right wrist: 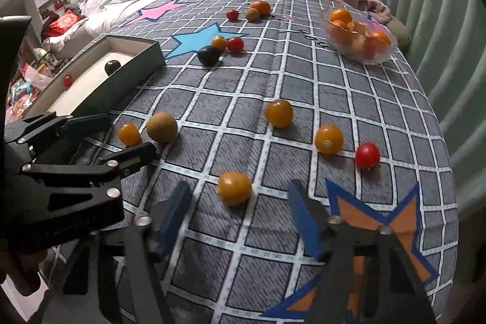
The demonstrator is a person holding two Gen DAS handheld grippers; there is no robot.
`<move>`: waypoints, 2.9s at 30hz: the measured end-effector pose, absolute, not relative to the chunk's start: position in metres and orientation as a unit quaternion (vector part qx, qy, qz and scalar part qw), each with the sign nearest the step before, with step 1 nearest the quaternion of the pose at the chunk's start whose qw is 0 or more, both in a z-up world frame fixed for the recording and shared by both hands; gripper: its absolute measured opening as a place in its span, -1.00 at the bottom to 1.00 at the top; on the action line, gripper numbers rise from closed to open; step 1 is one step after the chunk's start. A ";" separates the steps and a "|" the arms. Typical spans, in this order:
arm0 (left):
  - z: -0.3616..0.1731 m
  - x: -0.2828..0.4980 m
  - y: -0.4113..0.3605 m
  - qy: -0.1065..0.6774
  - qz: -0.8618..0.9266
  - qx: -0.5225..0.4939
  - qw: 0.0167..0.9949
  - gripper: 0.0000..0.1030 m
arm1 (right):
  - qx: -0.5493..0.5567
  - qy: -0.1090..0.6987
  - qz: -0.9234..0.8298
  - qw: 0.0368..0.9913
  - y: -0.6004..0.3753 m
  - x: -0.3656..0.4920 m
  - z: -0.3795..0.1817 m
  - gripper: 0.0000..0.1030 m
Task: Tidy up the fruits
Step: 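Grasp a yellow tomato with right gripper while left gripper grasps an orange tomato, then carry both held tomatoes toward the white tray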
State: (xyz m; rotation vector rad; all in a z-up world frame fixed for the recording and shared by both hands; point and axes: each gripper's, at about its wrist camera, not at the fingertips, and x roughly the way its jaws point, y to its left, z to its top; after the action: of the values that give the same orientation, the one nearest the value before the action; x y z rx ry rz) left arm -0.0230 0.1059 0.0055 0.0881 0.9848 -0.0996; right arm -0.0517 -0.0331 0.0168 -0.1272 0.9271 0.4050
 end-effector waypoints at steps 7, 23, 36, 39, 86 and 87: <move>0.008 -0.030 0.102 0.477 -0.062 0.039 0.876 -0.57 | -0.004 0.449 0.208 0.869 -0.050 -0.060 0.018 -0.54; 0.028 -0.064 0.112 0.469 -0.076 0.018 0.880 -0.57 | 0.054 0.455 0.212 0.863 -0.071 -0.086 0.029 -0.54; 0.038 -0.080 0.128 0.461 -0.074 0.004 0.884 -0.57 | 0.047 0.452 0.212 0.865 -0.062 -0.095 0.040 -0.54; 0.031 -0.077 0.122 0.468 -0.074 0.016 0.881 -0.57 | 0.047 0.454 0.210 0.865 -0.061 -0.097 0.040 -0.54; 0.045 -0.065 0.119 0.453 -0.088 0.003 0.887 -0.61 | 0.074 0.443 0.227 0.864 -0.056 -0.084 0.061 -0.54; 0.053 -0.066 0.126 0.448 -0.086 -0.002 0.890 -0.61 | 0.075 0.442 0.231 0.864 -0.053 -0.082 0.064 -0.54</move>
State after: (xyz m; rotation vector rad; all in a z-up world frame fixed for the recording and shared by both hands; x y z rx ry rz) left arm -0.0658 0.1259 0.0526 -0.0046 0.9309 -0.1783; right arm -0.0820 -0.0527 0.0643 0.1562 0.9270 0.4836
